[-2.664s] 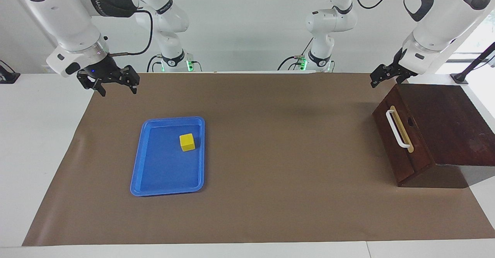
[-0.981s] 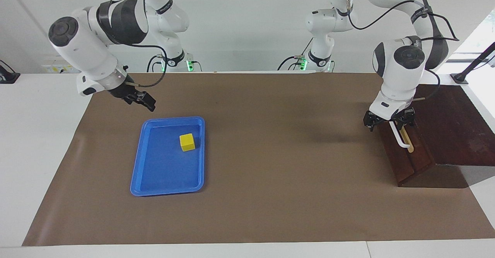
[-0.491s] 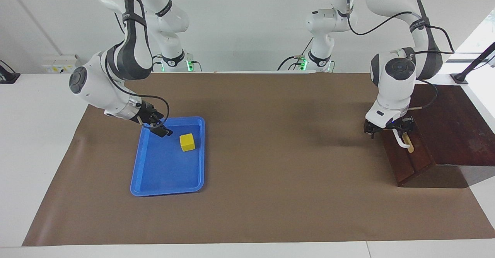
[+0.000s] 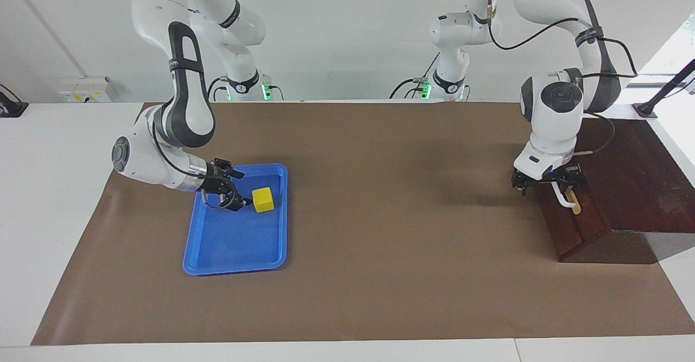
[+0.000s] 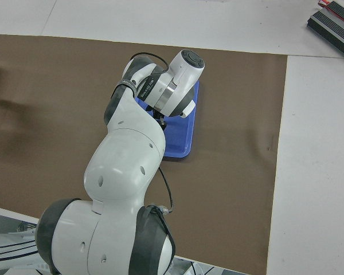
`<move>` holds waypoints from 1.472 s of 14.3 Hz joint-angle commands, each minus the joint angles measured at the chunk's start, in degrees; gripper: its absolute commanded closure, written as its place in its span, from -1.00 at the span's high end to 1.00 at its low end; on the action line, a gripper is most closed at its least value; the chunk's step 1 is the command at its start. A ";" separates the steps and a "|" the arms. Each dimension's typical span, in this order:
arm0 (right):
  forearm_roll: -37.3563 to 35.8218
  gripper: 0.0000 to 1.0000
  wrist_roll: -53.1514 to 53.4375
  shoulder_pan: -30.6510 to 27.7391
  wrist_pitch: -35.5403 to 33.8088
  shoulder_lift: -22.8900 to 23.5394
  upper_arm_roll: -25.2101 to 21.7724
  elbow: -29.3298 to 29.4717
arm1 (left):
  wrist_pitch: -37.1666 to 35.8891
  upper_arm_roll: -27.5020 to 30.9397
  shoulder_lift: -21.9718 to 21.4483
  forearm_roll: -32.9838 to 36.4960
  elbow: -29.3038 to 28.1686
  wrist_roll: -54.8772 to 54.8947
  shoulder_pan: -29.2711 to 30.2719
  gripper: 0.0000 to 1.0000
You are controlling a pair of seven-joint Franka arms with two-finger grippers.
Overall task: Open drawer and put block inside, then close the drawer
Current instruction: 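Reach the right gripper over the yellow block in the blue tray, then grasp the yellow block with the right gripper while the left gripper pulls the drawer open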
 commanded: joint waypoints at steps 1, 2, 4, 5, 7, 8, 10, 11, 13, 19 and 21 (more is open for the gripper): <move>2.10 1.00 4.42 -0.98 -0.39 3.85 0.79 5.35 | 1.91 0.04 -0.06 0.77 -2.32 -2.99 -1.88 1.00; 3.41 1.00 5.31 -0.89 -0.04 4.38 0.79 5.54 | 1.55 0.04 0.03 0.77 -2.15 -3.08 -1.62 1.00; 4.39 1.00 5.49 -0.11 1.19 4.30 0.87 4.40 | 1.11 0.21 0.38 1.03 -1.19 -2.82 -1.27 1.00; 4.57 1.00 5.49 -0.01 1.37 4.30 0.88 3.87 | 0.15 0.21 0.64 2.25 0.13 -2.64 -1.18 1.00; 5.62 1.00 5.58 0.07 1.11 4.04 0.88 2.99 | -1.43 0.13 1.78 4.55 2.76 -2.38 -1.18 1.00; 5.71 1.00 5.49 0.07 1.11 4.03 0.88 2.81 | -2.31 0.13 2.22 4.55 3.91 -2.29 -1.10 1.00; 6.15 1.00 5.49 0.07 0.76 3.95 0.88 2.20 | -2.14 0.13 2.23 4.55 3.57 -2.38 -1.10 1.00; 6.41 1.00 5.49 0.07 1.02 3.86 0.88 1.59 | -2.05 0.13 2.05 4.55 3.13 -2.38 -1.10 1.00; 6.50 1.00 5.41 0.68 1.54 3.68 0.88 0.97 | -1.53 0.13 1.88 4.64 2.42 -2.38 -0.49 1.00; 6.41 1.00 1.38 1.22 2.68 3.16 0.79 -1.49 | 1.46 -0.14 1.35 4.38 -1.01 -3.69 -1.18 1.00; 6.33 1.00 -0.13 1.04 2.51 2.80 0.79 -1.85 | 1.11 -0.31 1.52 3.42 -0.65 -6.84 -3.36 1.00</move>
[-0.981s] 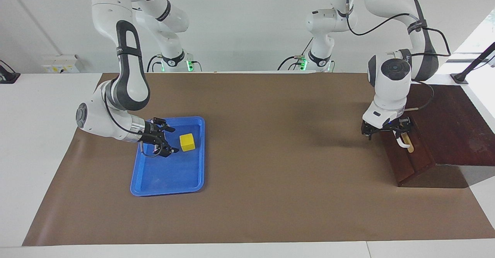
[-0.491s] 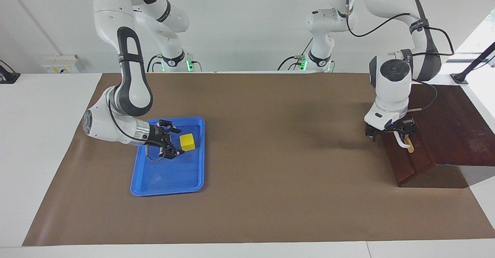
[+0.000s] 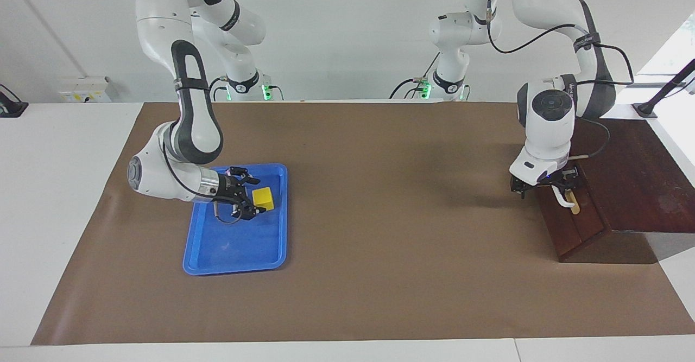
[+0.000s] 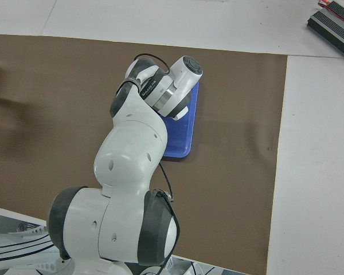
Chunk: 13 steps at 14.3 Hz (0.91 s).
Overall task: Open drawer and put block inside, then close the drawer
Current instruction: 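Grasp the yellow block with the right gripper while the left gripper pulls the drawer open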
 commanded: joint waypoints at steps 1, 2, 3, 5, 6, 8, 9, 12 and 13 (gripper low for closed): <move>1.30 1.00 -2.69 -0.84 1.31 -1.45 0.25 -2.14 | 0.96 -0.01 0.03 -3.27 -0.55 -5.58 -4.73 1.00; 1.21 1.00 -2.78 -0.93 1.31 -1.45 0.25 -2.14 | 0.43 0.08 0.03 -6.61 -0.03 -8.12 -6.93 1.00; 1.21 1.00 -2.78 -0.93 1.31 -1.45 0.25 -2.14 | -0.44 0.08 0.03 -7.95 0.24 -10.85 -9.39 1.00; 0.95 1.00 -2.78 -1.19 1.31 -1.45 0.16 -2.14 | -1.85 0.08 -0.06 -8.05 0.42 -14.73 -12.73 1.00; 0.86 1.00 -2.78 -1.28 1.31 -1.45 0.16 -2.14 | -2.20 -0.01 -0.06 -8.05 0.42 -15.35 -13.45 1.00; 0.77 1.00 -2.78 -1.37 1.31 -1.45 0.16 -2.14 | -2.65 -0.01 -0.15 -8.22 0.42 -15.44 -13.80 1.00; 0.77 1.00 -2.78 -1.37 1.31 -1.45 0.16 -2.14 | -2.65 -0.01 -0.15 -9.27 0.50 -15.53 -13.89 1.00; 0.68 1.00 -2.78 -1.28 1.31 -1.45 0.16 -2.14 | -4.22 0.08 0.20 -11.04 2.51 -15.45 -13.46 1.00; 0.68 1.00 -2.69 -1.37 1.31 -1.45 0.16 -2.14 | -7.54 0.08 0.47 -12.87 5.92 -15.53 -13.02 1.00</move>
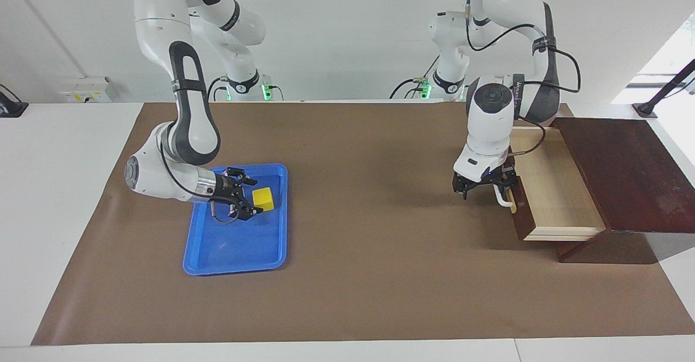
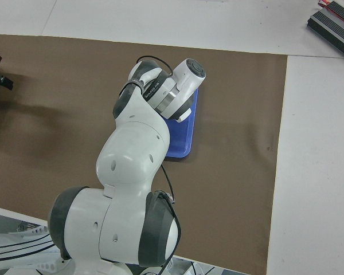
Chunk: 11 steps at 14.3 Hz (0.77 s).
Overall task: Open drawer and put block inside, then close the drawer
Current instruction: 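Grasp the yellow block with the right gripper while the left gripper pulls the drawer open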
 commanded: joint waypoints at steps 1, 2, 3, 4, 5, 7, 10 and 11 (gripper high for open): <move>0.59 1.00 -1.62 -0.70 1.00 -1.27 0.39 -1.68 | -8.09 0.01 2.12 -6.33 8.61 -0.51 -0.19 1.00; 0.59 0.88 -1.62 -0.70 1.00 -1.27 0.39 -1.68 | -11.77 0.19 3.01 -8.71 12.74 -0.60 -0.19 1.00; 0.59 0.62 -1.62 -0.70 1.09 -1.27 0.39 -1.68 | -15.12 0.19 3.19 -9.34 15.48 -1.47 -0.19 1.00; 0.59 0.22 -1.62 -0.70 1.09 -1.27 0.30 -1.68 | -17.67 0.19 3.19 -9.78 17.51 -4.09 -0.27 1.00; 0.59 -0.35 -1.62 -0.70 1.09 -1.27 0.13 -1.68 | -19.09 0.19 3.19 -10.75 18.75 -8.12 -0.54 1.00; 0.59 -1.00 -1.71 -0.70 1.09 -1.27 0.04 -1.68 | -20.07 0.10 2.49 -13.29 19.29 -15.50 -1.15 1.00; 0.59 -1.00 -1.53 -0.70 1.00 -1.18 0.04 -1.07 | -22.53 -0.08 0.03 -18.73 19.73 -24.21 -1.16 1.00; 0.51 -1.00 -1.27 -0.87 0.39 -1.09 0.04 -0.02 | -22.97 0.01 -0.58 -20.93 19.73 -28.24 -1.15 1.00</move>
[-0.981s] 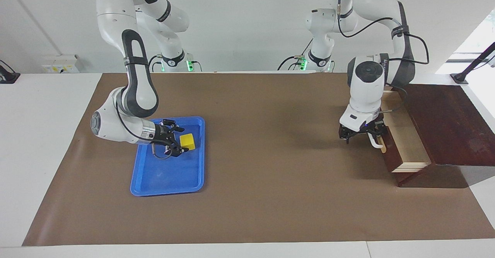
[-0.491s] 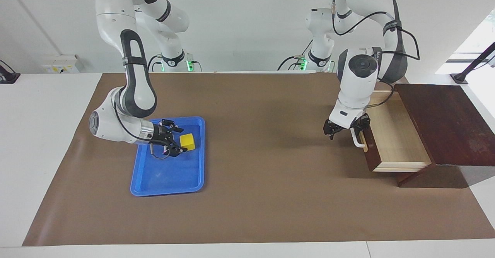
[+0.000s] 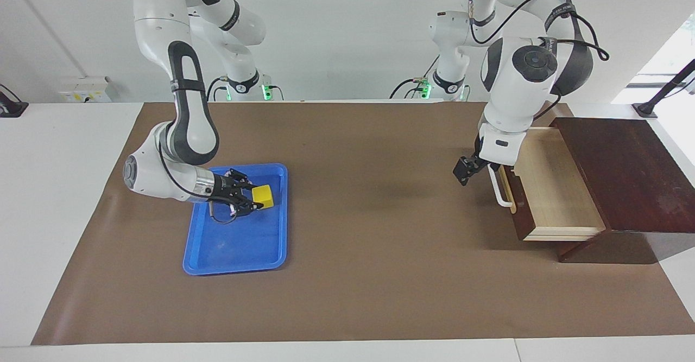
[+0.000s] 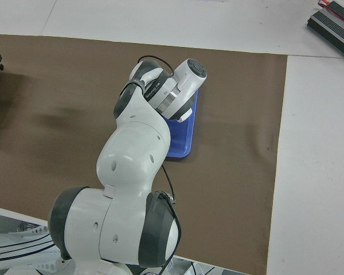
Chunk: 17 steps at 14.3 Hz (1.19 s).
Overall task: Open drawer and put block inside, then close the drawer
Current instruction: 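Grasp the yellow block with the right gripper while the left gripper pulls the drawer open, then lift the block with the right gripper while the left gripper reaches toward it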
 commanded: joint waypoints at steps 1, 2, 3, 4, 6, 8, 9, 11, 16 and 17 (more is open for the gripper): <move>0.42 -1.00 -0.82 -0.73 -0.78 -0.90 0.33 2.29 | -3.40 0.60 -1.69 -4.54 0.92 -11.33 -0.45 1.00; 0.42 -1.00 -0.03 -0.55 -2.35 -0.64 0.33 4.66 | -4.62 0.43 -2.39 -4.73 0.83 -16.60 -0.54 1.00; 0.33 -1.00 1.19 -0.03 -2.98 -0.72 0.25 6.69 | -5.51 0.42 -3.10 -4.73 0.66 -21.52 -1.15 1.00; 0.33 -1.00 2.51 0.50 -2.98 -0.90 0.33 8.27 | -5.95 0.42 -3.80 -4.81 0.31 -26.53 -1.94 1.00; 0.33 -1.00 7.50 3.56 -2.90 -1.16 0.42 12.22 | -5.69 0.42 -4.60 -4.82 -0.48 -38.74 -3.78 1.00; 0.33 -1.00 13.48 7.25 -2.81 -1.16 0.51 15.83 | -4.90 0.42 -4.86 -4.73 -0.84 -50.52 -5.80 1.00; 0.42 -1.00 15.77 9.27 -2.72 -1.16 0.51 17.24 | -4.90 0.42 -4.86 -4.73 -0.84 -54.14 -6.42 1.00; 0.60 -1.00 19.82 13.14 -1.67 -1.25 0.51 18.39 | -4.38 0.51 -4.95 -4.73 -0.93 -57.77 -8.18 1.00; 1.47 -1.00 29.66 21.32 3.95 -1.87 0.60 19.36 | 8.79 0.42 -4.43 -4.73 -3.91 -79.80 -11.51 1.00; 1.65 -1.00 31.33 22.29 4.48 -1.87 0.68 19.36 | 10.64 0.42 -3.55 -4.73 -3.91 -83.24 -12.31 1.00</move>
